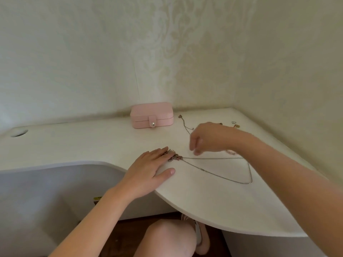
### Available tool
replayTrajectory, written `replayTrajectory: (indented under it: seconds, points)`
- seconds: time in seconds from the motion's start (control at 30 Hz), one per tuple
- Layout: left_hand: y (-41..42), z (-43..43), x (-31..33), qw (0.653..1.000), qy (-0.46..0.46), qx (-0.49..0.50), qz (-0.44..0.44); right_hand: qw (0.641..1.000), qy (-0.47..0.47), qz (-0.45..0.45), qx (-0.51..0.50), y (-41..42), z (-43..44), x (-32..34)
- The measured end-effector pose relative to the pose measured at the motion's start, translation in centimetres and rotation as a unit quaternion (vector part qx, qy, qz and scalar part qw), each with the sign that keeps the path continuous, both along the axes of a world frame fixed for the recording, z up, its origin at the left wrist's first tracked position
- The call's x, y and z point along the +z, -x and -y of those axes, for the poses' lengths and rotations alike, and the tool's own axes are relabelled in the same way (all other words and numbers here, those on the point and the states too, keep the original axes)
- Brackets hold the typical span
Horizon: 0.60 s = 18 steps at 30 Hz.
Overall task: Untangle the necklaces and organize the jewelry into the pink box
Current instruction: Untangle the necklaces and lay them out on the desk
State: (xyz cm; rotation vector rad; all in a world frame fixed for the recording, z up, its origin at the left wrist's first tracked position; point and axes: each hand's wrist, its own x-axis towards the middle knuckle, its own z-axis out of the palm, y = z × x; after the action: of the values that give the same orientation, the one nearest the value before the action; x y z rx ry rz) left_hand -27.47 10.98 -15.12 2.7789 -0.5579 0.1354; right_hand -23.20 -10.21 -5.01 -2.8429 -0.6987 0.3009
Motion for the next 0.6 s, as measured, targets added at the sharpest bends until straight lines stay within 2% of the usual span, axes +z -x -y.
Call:
replayTrajectory:
  seconds: [0.1,0.47,0.6]
  points:
    - [-0.1,0.0,0.0,1.000,-0.008,0.002,0.013,0.995,-0.097,-0.031,0.003,-1.7,-2.3,-1.9]
    - [-0.6,0.2,-0.2,0.999,0.014,0.024,0.028,0.972,-0.214,-0.083,0.045,-4.1,-1.3,-6.0]
    - [-0.6,0.3,-0.4,0.995,0.067,0.057,0.037,0.949,-0.295,-0.105,0.048,-4.4,-0.9,-6.9]
